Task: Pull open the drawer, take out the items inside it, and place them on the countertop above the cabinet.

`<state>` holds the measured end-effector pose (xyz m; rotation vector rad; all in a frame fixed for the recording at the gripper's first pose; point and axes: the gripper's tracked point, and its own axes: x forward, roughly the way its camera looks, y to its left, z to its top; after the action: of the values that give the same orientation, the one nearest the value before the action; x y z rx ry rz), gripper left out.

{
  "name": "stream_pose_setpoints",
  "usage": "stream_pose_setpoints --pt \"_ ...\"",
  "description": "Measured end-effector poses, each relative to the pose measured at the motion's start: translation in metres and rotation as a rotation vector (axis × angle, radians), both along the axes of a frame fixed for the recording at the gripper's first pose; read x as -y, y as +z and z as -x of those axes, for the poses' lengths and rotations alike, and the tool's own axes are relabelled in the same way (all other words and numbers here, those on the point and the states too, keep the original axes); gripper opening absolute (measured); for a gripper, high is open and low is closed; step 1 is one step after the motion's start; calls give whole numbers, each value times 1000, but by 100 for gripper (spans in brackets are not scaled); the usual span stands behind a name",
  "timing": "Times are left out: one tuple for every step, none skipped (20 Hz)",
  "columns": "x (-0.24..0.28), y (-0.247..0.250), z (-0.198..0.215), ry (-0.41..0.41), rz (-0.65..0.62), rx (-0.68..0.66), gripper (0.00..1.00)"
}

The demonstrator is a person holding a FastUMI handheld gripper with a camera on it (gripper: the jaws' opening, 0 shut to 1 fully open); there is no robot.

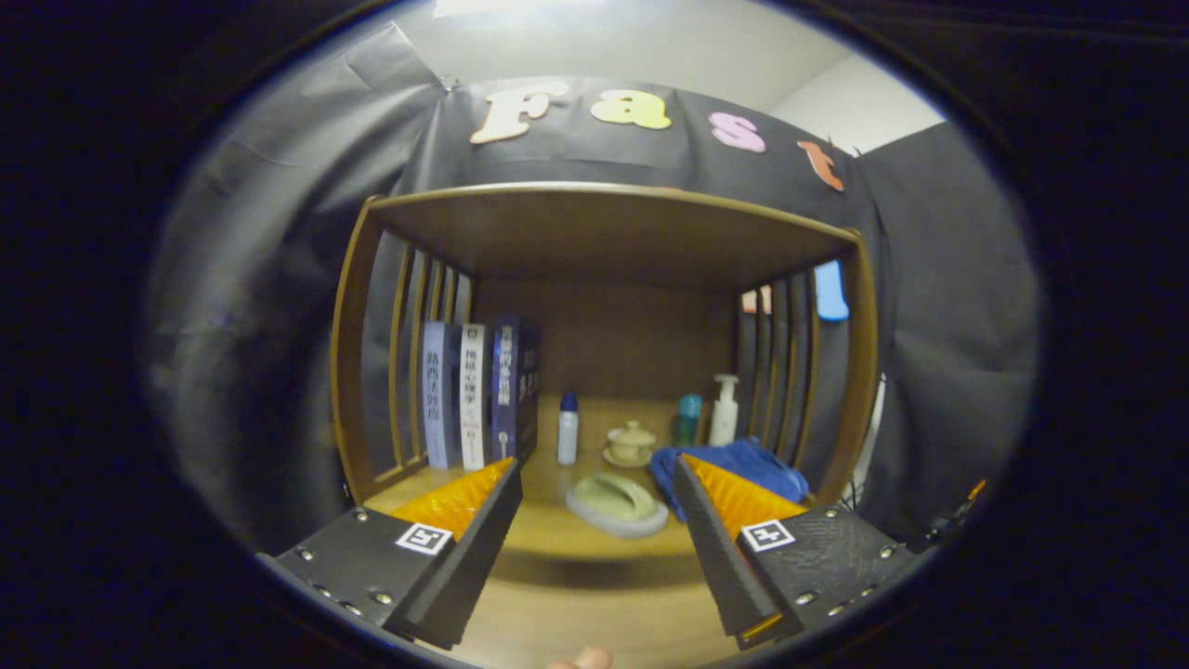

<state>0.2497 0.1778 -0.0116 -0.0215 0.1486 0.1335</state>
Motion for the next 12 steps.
stream_pose_setpoints --pt "6 -9 18 -16 1 -25 98" --pt "12 -17 35 -31 -7 -44 98" --pt "14 -26 53 -33 -16 -66 98" --pt "18 -36 68 -42 -16 -88 98" --pt "23 -37 86 -52 -18 -111 98" --pt "24 -46 99 -53 -27 -127 98" --pt "25 -54 108 -48 -37 -139 98" --pt "27 -63 116 -47 -38 -160 98" --pt "27 -77 125 -39 -32 -190 98" --pt "28 -90 132 -33 -21 -221 98" --pt "29 -99 135 -29 -12 -243 98" --pt "28 -108 137 -21 -14 -262 98"
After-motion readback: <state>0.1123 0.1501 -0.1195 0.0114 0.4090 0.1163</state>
